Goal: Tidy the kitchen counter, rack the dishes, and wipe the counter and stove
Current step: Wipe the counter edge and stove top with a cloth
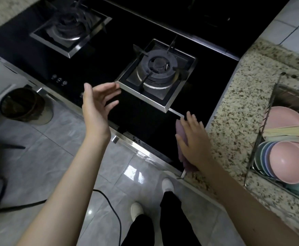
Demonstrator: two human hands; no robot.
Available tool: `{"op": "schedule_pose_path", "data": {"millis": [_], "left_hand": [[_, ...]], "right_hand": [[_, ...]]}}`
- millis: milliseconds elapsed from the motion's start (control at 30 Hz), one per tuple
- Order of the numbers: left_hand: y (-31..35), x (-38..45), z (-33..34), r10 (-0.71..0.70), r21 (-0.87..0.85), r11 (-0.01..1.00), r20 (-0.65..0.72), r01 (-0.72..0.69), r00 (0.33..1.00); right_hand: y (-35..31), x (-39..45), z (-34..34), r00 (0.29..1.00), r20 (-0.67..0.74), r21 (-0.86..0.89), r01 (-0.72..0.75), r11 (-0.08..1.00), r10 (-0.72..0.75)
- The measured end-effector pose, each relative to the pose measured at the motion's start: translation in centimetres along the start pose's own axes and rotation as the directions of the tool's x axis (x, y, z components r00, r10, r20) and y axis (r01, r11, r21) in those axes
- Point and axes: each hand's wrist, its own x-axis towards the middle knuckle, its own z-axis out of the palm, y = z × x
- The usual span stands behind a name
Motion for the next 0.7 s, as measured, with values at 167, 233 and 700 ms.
{"op": "schedule_pose_path", "data": {"millis": [167,233,700], "left_hand": [[-0.4,0.0,-2.6,-0.009,0.029,1.0,-0.022,0.01,1.0],[-0.3,0.0,-3.5,-0.008,0.032,0.999,-0.027,0.009,1.0],[1.1,1.7,-7.9,0.036,-0.035,0.999,-0.079,-0.039,0.996]], "right_hand": [[-1.9,-4.0,1.0,0.989,-0.108,-0.037,-0.105,0.994,0.1],[-2.7,-5.1,1.4,0.995,-0.054,-0.059,-0.088,0.994,0.085],[-11.8,-3.0,4.7,0.999,-0.053,-0.219,-0.017,0.976,0.005]]}}
